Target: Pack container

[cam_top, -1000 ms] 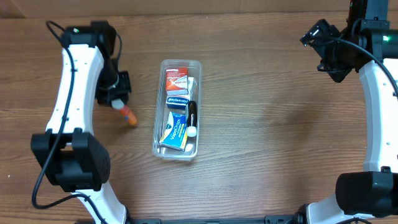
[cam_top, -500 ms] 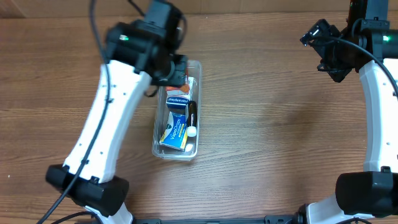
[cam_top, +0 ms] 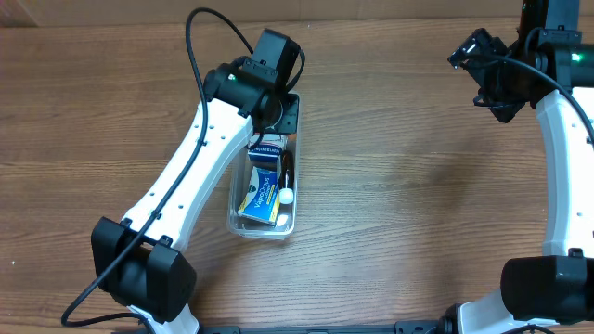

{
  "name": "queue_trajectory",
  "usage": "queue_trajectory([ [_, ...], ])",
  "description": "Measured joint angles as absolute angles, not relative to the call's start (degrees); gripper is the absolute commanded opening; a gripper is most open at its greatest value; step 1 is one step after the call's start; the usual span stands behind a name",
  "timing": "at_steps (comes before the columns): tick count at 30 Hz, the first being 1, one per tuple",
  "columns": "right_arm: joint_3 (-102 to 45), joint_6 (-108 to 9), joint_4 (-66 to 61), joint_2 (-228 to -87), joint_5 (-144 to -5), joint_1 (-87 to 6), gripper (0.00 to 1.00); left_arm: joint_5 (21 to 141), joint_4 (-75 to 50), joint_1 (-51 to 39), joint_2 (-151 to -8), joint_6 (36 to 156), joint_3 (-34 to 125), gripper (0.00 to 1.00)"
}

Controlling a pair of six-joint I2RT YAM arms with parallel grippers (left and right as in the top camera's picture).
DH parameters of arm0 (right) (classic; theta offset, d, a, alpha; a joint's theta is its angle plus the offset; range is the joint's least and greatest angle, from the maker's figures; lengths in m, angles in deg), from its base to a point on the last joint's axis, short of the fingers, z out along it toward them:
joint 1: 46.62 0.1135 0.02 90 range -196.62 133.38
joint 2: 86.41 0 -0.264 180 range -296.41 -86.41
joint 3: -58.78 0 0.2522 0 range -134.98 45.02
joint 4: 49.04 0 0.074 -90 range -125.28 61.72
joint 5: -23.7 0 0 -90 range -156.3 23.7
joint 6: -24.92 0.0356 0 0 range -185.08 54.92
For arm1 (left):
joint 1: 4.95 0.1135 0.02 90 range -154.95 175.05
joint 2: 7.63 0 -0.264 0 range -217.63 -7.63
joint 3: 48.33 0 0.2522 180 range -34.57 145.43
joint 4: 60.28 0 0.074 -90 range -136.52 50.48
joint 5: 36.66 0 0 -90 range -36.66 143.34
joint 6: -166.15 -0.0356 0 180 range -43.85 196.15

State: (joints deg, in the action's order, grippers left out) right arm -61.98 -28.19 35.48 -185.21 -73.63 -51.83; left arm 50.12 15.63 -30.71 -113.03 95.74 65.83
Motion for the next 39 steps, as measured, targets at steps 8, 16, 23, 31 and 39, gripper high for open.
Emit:
queue_trajectory([
  [8,-62.00,-28.21,35.51,-185.21,-73.63,-51.83,1.00,53.59,9.05,-30.69,-113.06,95.96,57.57,0.59],
  [16,-62.00,-28.19,35.51,-185.21,-73.61,-51.83,1.00,56.17,6.19,-30.69,-113.06,96.64,55.34,0.88],
  [23,-61.98,-28.19,35.51,-185.21,-73.61,-51.83,1.00,55.17,21.73,-28.87,-113.62,96.66,71.10,0.90],
  [31,-61.96,-28.19,35.57,-185.21,-73.63,-51.83,1.00,45.75,49.53,-16.30,-112.55,94.21,107.64,1.00],
  [39,-61.96,-28.19,35.53,-185.21,-73.63,-51.83,1.00,47.78,50.12,-16.96,-96.29,89.42,110.86,1.00],
])
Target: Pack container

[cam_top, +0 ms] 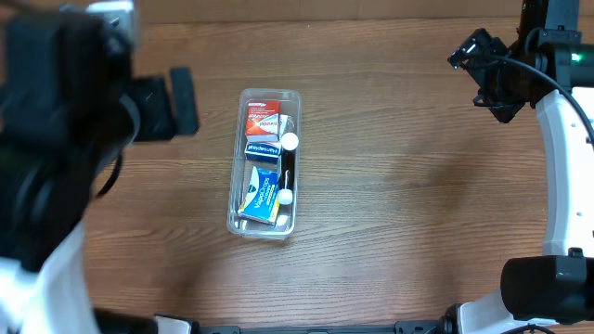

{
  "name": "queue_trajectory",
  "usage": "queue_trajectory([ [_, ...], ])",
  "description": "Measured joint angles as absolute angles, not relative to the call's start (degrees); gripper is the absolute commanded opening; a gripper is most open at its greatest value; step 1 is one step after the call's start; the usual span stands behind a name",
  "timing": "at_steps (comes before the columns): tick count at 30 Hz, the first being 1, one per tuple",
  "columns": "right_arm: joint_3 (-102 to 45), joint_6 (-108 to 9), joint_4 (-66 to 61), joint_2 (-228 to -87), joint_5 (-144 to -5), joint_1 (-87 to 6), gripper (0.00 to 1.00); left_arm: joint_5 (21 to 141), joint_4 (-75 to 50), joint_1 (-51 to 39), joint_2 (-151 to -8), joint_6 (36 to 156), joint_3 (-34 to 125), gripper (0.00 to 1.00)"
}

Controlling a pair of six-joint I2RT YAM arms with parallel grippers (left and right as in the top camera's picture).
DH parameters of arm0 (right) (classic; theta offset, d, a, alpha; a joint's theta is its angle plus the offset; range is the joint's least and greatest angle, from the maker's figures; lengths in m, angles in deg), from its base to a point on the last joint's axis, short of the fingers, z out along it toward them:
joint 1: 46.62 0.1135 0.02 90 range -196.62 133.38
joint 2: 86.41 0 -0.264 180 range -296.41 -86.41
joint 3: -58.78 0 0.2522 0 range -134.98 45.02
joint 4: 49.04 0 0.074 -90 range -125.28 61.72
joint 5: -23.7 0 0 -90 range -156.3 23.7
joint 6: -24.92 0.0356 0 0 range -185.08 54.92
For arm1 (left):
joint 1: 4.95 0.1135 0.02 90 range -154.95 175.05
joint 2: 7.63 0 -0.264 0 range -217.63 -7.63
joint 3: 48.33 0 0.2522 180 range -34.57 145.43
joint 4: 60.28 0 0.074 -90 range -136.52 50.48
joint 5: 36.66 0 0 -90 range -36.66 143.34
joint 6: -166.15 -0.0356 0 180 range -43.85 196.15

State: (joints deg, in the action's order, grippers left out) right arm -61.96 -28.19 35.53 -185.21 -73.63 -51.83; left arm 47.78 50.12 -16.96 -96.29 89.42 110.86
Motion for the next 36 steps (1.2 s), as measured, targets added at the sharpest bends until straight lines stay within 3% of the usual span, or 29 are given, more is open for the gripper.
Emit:
queue_trajectory([
  [10,-61.96,-28.19,35.53,-185.21,-73.63,-51.83,1.00,48.35,49.44,-16.13,-88.25,83.70,104.15,1.00],
  [13,-61.96,-28.19,35.51,-185.21,-73.63,-51.83,1.00,49.40,41.16,-12.63,-81.89,82.67,90.47,1.00],
  [19,-61.89,-28.19,35.51,-185.21,-73.63,-51.83,1.00,55.41,10.89,-4.28,-61.41,77.67,49.70,1.00],
  [26,-61.89,-28.21,35.53,-185.21,-73.61,-51.83,1.00,59.78,-13.81,-3.34,-38.44,76.33,5.03,1.00],
  [31,-61.89,-28.21,35.53,-185.21,-73.63,-51.83,1.00,62.82,-22.80,-3.34,-24.21,76.18,-15.34,1.00],
  [36,-61.89,-28.19,35.51,-185.21,-73.63,-51.83,1.00,63.69,-23.17,-3.34,-15.68,76.18,-21.81,1.00],
])
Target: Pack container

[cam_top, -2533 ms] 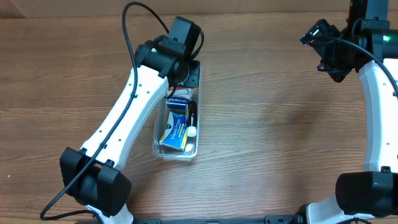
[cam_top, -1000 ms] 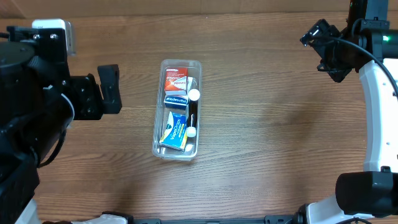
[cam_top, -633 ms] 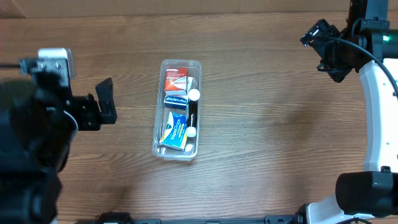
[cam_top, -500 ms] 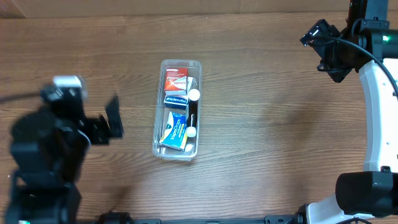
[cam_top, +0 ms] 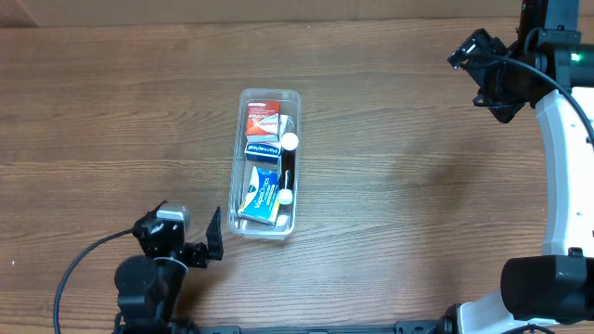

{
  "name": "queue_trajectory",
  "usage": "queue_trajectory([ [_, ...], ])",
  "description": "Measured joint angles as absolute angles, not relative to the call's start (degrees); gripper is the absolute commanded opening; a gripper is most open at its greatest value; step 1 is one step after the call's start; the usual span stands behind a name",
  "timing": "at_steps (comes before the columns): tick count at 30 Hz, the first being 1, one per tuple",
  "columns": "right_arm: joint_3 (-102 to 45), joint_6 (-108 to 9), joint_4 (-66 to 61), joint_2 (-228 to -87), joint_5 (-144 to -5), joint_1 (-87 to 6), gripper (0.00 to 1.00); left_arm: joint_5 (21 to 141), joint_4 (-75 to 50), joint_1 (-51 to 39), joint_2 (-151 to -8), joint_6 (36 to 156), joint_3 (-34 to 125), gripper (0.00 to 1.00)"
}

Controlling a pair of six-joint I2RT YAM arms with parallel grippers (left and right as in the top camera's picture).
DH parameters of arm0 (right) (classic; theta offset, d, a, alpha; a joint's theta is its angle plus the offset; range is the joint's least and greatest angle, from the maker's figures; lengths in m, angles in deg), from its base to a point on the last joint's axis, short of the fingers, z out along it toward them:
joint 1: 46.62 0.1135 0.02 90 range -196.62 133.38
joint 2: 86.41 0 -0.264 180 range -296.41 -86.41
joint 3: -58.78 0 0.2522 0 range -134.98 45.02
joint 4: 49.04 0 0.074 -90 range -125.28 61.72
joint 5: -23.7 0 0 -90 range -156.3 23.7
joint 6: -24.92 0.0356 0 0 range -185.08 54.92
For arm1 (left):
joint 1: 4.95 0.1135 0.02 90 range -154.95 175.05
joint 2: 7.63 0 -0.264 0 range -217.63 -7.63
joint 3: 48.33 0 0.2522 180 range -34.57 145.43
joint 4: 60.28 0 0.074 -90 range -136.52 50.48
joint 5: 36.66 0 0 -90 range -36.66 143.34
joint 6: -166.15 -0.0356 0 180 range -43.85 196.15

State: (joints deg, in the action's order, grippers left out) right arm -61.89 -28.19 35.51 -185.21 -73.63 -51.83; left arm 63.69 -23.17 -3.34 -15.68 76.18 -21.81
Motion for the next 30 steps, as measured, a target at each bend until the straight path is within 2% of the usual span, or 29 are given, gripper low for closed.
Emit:
queue_trajectory([
  [6,-61.89,-28.19,35.51,-185.21,-73.61,-51.83,1.00,63.91,-23.80,-3.34,-12.06,76.18,-27.72,1.00],
  [24,-61.80,-28.78,37.80,-184.53,-71.10,-51.81,1.00,63.89,-24.28,-3.34,-11.20,76.18,-27.74,1.00],
  [27,-60.23,-33.85,35.07,-180.25,-67.53,-50.98,1.00,63.89,-24.28,-3.34,-11.20,76.18,-27.74,1.00],
  [30,-55.18,-46.92,25.28,-167.46,-65.41,-46.81,1.00,63.89,-24.35,-3.34,-11.20,76.18,-27.74,1.00],
])
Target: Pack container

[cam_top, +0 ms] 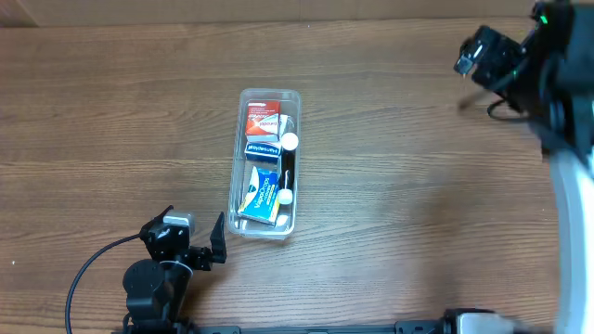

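A clear plastic container [236, 186] lies lengthwise in the middle of the table. It holds a red box [263, 119], a dark blue box [263, 148], a blue and yellow box [261, 197], two small white round pieces [289, 141] and a dark stick. My left gripper [213, 249] is folded low at the front left, just outside the container's near left corner, with its fingers apart and nothing between them. At the far right my right gripper [475, 57] is blurred and well away from the container. How its fingers stand does not show.
The wooden table [399, 213] spreads around the container. The left arm's base and cable [93, 269] sit at the front left edge. The right arm's white link [571, 195] runs down the right edge.
The right arm has shifted at the far right and now shows blurred, its white link swung further right. The left arm sits slightly lower at the front left. The container's contents are unchanged.
My left gripper was down over the far end of the container. Then the arm was off to the left, blurred, and a red box and a white piece showed at that end. Then it lay folded at the front left, where it stays; the right arm has now shifted.
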{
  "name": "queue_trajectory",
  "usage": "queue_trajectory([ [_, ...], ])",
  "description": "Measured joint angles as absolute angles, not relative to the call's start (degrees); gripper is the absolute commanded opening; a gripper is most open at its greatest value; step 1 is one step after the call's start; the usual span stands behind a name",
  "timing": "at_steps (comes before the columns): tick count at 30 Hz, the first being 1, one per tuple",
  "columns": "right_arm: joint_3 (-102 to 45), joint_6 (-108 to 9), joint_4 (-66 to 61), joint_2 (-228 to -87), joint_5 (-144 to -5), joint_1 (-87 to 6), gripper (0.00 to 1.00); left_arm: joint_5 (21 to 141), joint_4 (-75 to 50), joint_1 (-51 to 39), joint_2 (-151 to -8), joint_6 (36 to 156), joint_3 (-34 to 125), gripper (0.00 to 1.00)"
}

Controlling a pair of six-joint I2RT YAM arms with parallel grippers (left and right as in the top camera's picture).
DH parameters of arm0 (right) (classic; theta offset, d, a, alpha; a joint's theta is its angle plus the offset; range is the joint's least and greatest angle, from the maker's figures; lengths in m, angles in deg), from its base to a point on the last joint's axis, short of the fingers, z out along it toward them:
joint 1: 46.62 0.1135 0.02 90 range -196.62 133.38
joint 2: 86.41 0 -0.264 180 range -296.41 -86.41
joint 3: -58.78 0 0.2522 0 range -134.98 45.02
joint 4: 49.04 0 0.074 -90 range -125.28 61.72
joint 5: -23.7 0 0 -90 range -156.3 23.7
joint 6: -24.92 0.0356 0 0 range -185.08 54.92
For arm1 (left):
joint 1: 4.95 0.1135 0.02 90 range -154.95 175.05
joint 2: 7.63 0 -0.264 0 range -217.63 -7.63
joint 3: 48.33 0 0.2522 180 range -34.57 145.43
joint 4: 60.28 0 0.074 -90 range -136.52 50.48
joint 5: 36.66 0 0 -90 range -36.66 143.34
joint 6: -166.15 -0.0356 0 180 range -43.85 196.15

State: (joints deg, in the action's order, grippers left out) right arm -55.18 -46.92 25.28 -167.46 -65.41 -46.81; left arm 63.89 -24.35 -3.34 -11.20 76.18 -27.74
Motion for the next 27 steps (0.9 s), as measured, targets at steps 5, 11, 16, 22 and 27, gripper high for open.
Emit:
queue_trajectory([
  [5,-35.12,-60.85,17.56,-141.78,-64.87,-43.97,1.00,63.89,-24.39,-3.34,-11.07,76.18,-27.74,1.00],
  [11,-2.46,-64.74,9.85,-120.51,-65.83,-43.97,1.00,63.89,-24.48,-3.34,-11.01,76.18,-27.80,1.00],
  [16,17.03,-63.80,2.79,-105.30,-68.54,-43.97,1.00,63.89,-24.50,-3.34,-11.01,76.18,-27.80,1.00],
  [22,30.19,-61.13,-1.15,-93.76,-69.94,-43.97,1.00,63.89,-24.48,-3.34,-11.01,76.18,-27.80,1.00],
  [27,35.57,-59.56,-3.25,-87.29,-70.84,-43.97,1.00,63.89,-24.48,-3.34,-11.01,76.18,-27.80,1.00],
])
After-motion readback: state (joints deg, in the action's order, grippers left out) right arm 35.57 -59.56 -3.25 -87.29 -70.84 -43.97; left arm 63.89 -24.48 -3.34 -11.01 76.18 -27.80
